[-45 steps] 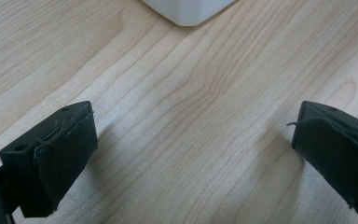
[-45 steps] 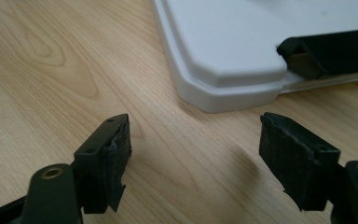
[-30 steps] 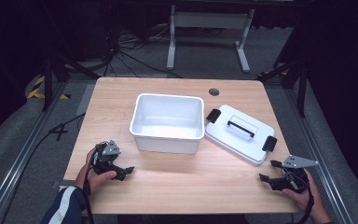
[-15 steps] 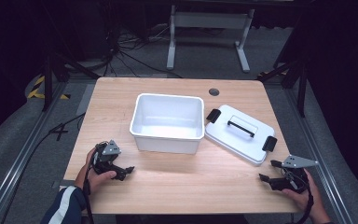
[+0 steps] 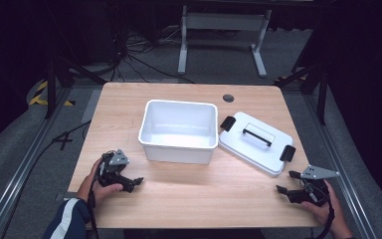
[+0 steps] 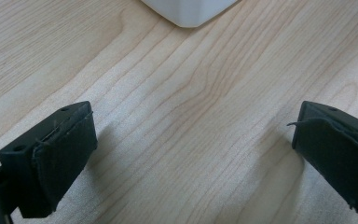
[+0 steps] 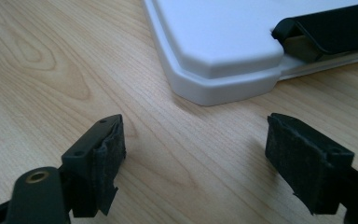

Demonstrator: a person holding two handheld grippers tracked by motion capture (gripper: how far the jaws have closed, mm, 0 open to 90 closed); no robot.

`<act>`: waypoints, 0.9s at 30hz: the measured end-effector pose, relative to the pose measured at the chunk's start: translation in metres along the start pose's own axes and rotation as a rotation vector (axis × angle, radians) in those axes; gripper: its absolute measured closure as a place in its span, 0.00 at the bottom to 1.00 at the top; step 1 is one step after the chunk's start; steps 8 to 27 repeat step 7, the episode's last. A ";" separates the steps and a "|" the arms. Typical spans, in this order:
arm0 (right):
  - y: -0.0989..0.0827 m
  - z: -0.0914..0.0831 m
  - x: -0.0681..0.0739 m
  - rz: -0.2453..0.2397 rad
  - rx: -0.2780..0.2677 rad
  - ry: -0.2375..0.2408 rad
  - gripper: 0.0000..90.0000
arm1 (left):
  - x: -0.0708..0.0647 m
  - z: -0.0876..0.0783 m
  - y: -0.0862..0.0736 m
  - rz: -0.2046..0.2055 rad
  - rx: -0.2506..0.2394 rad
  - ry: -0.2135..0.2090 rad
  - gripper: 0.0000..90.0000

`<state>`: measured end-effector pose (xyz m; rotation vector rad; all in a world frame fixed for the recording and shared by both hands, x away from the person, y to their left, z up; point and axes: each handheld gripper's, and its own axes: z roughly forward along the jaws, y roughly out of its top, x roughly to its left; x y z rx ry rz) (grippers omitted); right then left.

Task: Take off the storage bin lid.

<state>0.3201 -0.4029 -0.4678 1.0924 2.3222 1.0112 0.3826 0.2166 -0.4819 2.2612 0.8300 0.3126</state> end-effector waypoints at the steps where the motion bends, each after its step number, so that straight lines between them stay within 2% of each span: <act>1: 0.000 0.000 0.000 -0.001 0.000 -0.001 0.23 | 0.000 0.000 0.000 -0.001 -0.005 0.001 0.00; 4: 0.000 0.000 0.000 0.001 0.000 -0.002 0.23 | 0.000 0.000 0.000 -0.008 0.002 0.002 0.00; 6: 0.000 0.000 0.000 0.001 0.000 -0.002 0.23 | 0.001 0.000 0.000 0.005 -0.002 0.012 0.00; 27: 0.000 0.000 0.000 0.001 0.000 -0.002 0.23 | 0.001 0.000 0.000 0.002 -0.002 0.011 0.00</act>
